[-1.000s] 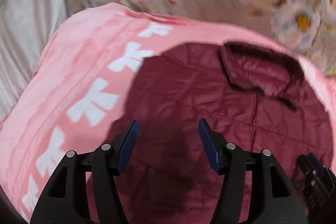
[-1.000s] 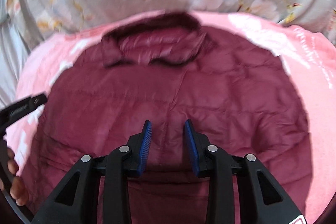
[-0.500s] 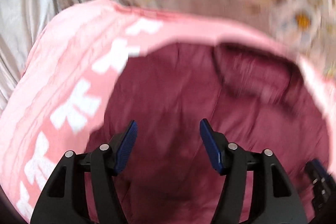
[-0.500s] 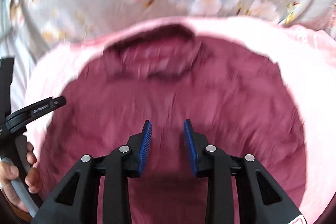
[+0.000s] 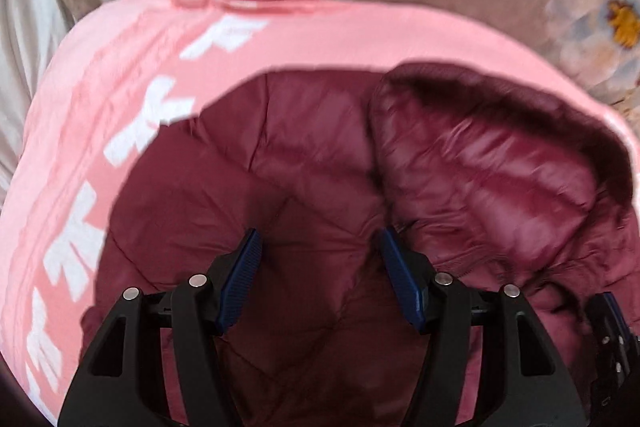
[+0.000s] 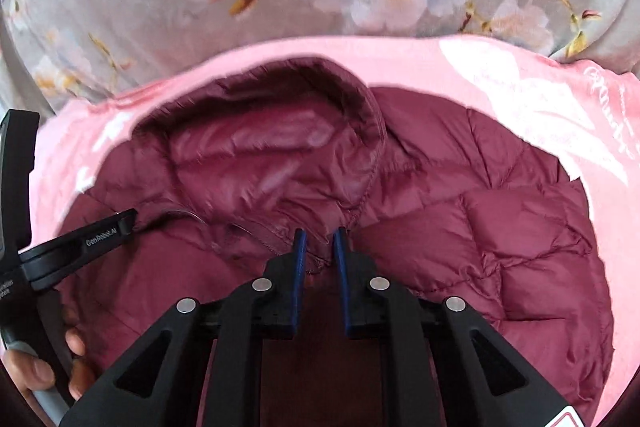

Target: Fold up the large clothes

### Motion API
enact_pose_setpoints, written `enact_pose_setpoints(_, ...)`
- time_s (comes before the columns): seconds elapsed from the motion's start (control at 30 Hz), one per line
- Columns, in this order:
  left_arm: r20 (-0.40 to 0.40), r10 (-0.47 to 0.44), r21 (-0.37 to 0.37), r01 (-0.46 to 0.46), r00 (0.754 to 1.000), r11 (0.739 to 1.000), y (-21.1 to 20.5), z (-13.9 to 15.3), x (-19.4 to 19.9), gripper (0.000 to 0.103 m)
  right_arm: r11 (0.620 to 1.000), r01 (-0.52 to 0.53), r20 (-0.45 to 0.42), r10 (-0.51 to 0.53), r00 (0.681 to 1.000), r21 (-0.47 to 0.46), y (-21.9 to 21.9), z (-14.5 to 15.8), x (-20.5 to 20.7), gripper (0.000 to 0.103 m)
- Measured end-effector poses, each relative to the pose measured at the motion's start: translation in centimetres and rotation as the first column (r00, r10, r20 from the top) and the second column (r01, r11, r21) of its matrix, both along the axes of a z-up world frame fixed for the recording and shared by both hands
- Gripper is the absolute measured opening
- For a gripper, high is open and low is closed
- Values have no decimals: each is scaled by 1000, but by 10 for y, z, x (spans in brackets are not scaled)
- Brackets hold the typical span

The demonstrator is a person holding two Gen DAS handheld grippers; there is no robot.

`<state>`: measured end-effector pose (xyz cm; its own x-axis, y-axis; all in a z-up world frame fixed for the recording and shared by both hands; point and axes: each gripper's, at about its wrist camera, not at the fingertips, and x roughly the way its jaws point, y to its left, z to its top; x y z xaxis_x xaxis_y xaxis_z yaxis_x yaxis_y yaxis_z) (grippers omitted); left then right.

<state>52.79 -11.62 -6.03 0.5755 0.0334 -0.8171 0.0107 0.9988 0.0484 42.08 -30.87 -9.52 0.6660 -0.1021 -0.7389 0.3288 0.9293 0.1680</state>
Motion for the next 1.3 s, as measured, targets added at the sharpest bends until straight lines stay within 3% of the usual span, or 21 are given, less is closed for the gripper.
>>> enact_pose_setpoints(0.17,59,-35,88,30,998,996,-3,-15,-8,62,1000,-15,-17,15,1000,-7,2,-17,-3,12)
enact_pose_setpoints(0.27,67,-43,93,36,997,995,-3,-15,-8,62,1000,-20,-24,20,1000,-12,2,-16,-4,11)
enact_pose_setpoints(0.33,66,-43,42,40,997,998,4,-7,-9,61,1000,-8,11,8,1000,20,-3,-9,-10,11)
enact_pose_setpoints(0.4,89,-27,-39,31,996,999,16,9,-6,62,996,11,118,-21,993,87,-16,10,-15,12)
enact_pose_setpoints(0.47,118,-1,-92,12,993,996,24,25,1,61,993,30,198,-51,979,112,-26,27,-14,21)
enact_pose_setpoints(0.67,127,85,-188,-60,988,980,29,61,50,61,977,74,258,-125,958,199,-52,54,29,21)
enact_pose_setpoints(0.83,94,115,-220,-92,989,971,17,64,86,61,967,70,200,-121,972,244,-63,39,64,21)
enact_pose_setpoints(0.97,-20,54,-188,-57,998,980,3,35,100,61,980,32,109,-54,993,194,-55,17,68,17)
enact_pose_setpoints(1.07,-13,42,-138,-44,999,989,5,18,89,62,989,33,68,-43,997,144,-55,4,63,10)
enact_pose_setpoints(1.17,-2,14,-99,-14,1000,995,5,7,82,62,992,37,48,-43,998,122,-53,-4,60,9)
enact_pose_setpoints(1.3,20,-18,-32,19,1000,999,-1,-3,72,62,1000,26,13,-26,1000,14,-42,-6,60,9)
